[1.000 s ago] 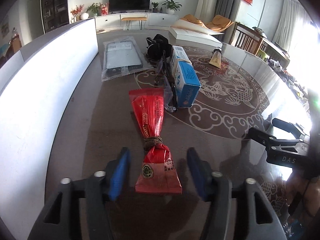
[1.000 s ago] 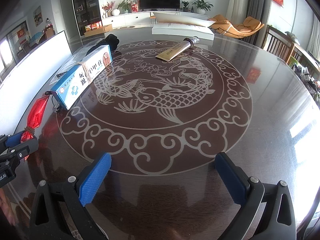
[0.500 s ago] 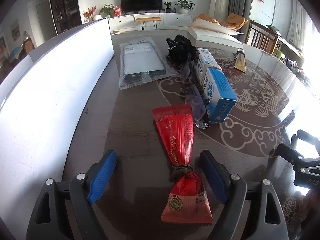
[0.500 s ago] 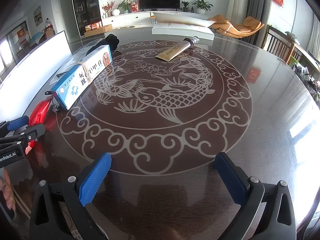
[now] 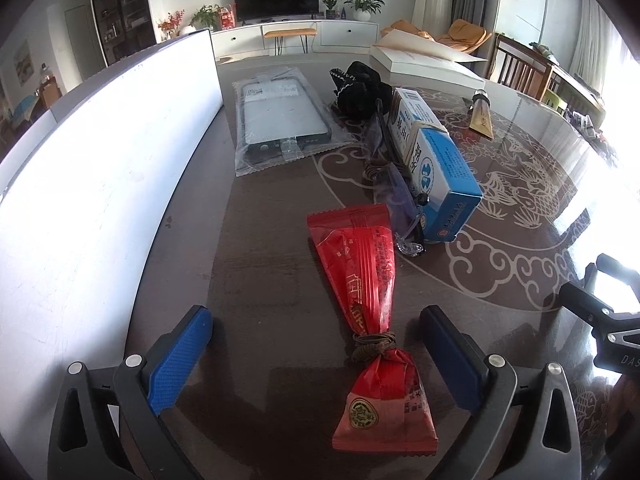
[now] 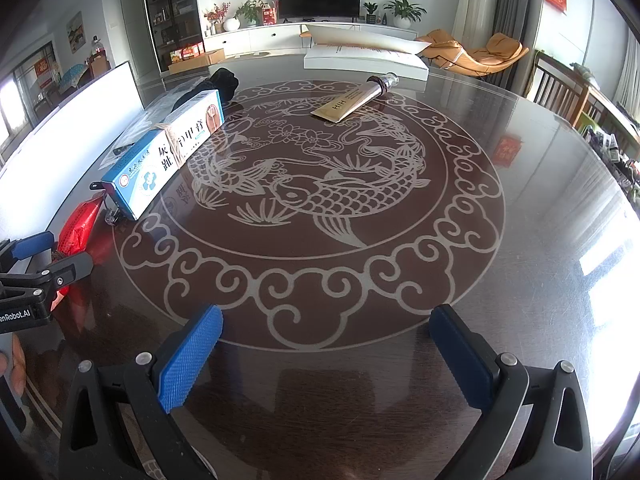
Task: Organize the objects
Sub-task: 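Lift the red candy bag off the table with the left gripper, then grasp the blue-and-white ointment box with the right gripper while the left gripper holds the red bag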
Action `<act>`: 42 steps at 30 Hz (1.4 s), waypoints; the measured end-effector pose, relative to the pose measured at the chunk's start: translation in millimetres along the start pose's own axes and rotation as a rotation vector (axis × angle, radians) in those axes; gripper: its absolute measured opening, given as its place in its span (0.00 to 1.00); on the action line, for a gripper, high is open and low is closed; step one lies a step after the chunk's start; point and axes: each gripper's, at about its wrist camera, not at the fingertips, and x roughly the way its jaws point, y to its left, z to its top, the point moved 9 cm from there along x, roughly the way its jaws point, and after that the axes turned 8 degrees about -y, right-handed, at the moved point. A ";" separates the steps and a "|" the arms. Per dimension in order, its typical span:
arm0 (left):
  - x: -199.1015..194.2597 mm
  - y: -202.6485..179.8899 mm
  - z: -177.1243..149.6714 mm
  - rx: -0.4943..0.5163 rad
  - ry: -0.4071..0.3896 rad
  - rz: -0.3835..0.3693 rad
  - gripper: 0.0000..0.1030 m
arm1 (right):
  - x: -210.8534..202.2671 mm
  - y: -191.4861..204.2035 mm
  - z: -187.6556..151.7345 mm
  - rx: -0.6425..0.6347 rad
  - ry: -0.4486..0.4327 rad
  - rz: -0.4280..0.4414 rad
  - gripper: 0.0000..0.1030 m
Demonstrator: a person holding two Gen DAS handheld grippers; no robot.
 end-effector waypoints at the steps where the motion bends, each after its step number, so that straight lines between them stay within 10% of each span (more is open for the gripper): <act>1: -0.3 0.0 -0.1 0.000 -0.003 0.000 1.00 | -0.4 0.0 0.2 0.000 0.000 0.000 1.00; 13: 0.2 -1.7 -0.1 -0.002 -0.016 -0.002 1.00 | 1.1 2.6 5.9 0.004 0.024 0.004 1.00; 20: 0.3 -1.8 -0.2 -0.002 -0.016 -0.002 1.00 | -11.4 91.6 98.8 0.096 -0.017 0.298 0.99; 25: 0.4 -1.7 -0.2 -0.002 -0.016 -0.002 1.00 | 28.3 128.2 116.0 0.165 0.107 0.400 0.50; 32: 0.5 -1.5 -0.1 -0.003 -0.016 -0.002 1.00 | 30.0 36.0 76.5 0.546 0.134 0.463 0.35; 35: 0.7 -1.5 -0.2 -0.003 -0.016 -0.002 1.00 | 12.9 8.8 72.2 0.493 0.100 0.380 0.41; 39: 1.3 -2.5 0.2 0.013 -0.001 -0.016 1.00 | 2.3 22.3 90.4 0.280 0.072 0.313 0.81; 42: 2.4 -0.2 0.6 0.014 0.079 -0.053 1.00 | 2.9 59.4 105.3 0.067 0.072 0.296 0.81</act>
